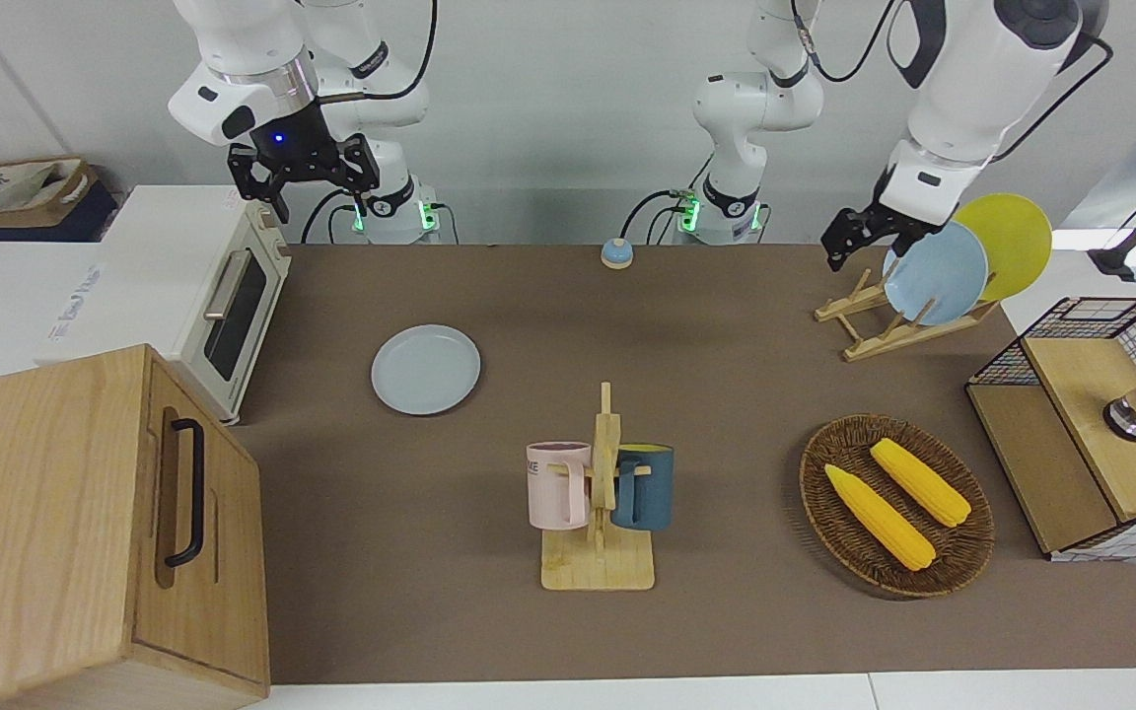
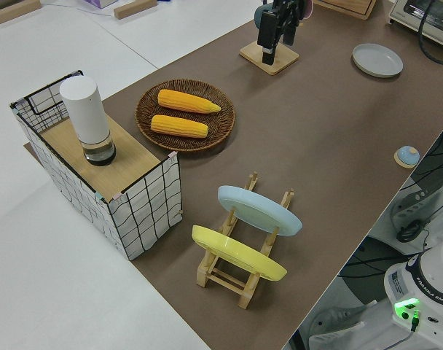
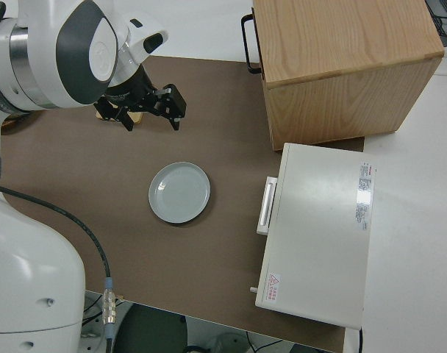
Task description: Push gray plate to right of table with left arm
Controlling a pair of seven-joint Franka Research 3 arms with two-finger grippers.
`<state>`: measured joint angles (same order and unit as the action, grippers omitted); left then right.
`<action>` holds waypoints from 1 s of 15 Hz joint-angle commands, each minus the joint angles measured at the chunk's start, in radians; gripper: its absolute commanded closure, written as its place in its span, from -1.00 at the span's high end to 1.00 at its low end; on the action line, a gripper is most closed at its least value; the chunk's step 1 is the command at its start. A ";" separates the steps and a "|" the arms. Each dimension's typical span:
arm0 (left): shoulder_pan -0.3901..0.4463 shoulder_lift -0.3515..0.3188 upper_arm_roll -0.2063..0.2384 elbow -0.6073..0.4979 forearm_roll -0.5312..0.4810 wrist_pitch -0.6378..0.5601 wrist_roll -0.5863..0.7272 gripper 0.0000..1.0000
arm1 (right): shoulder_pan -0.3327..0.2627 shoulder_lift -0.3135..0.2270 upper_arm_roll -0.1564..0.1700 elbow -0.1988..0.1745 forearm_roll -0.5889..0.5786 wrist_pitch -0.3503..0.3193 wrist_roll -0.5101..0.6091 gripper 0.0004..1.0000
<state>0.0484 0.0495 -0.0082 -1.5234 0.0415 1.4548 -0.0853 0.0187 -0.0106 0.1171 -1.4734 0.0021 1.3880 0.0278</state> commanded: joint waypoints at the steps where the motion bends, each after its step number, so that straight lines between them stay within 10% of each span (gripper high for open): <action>1: -0.010 -0.007 0.013 -0.043 -0.009 0.033 0.044 0.99 | -0.020 -0.006 0.015 0.004 0.010 -0.012 0.000 0.97; 15: -0.085 0.013 0.065 -0.093 -0.064 0.171 0.173 1.00 | -0.020 -0.006 0.015 0.004 0.010 -0.012 0.000 0.97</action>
<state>-0.0196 0.0809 0.0307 -1.5967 0.0099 1.6115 0.0609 0.0187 -0.0106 0.1171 -1.4734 0.0021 1.3880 0.0278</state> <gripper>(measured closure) 0.000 0.013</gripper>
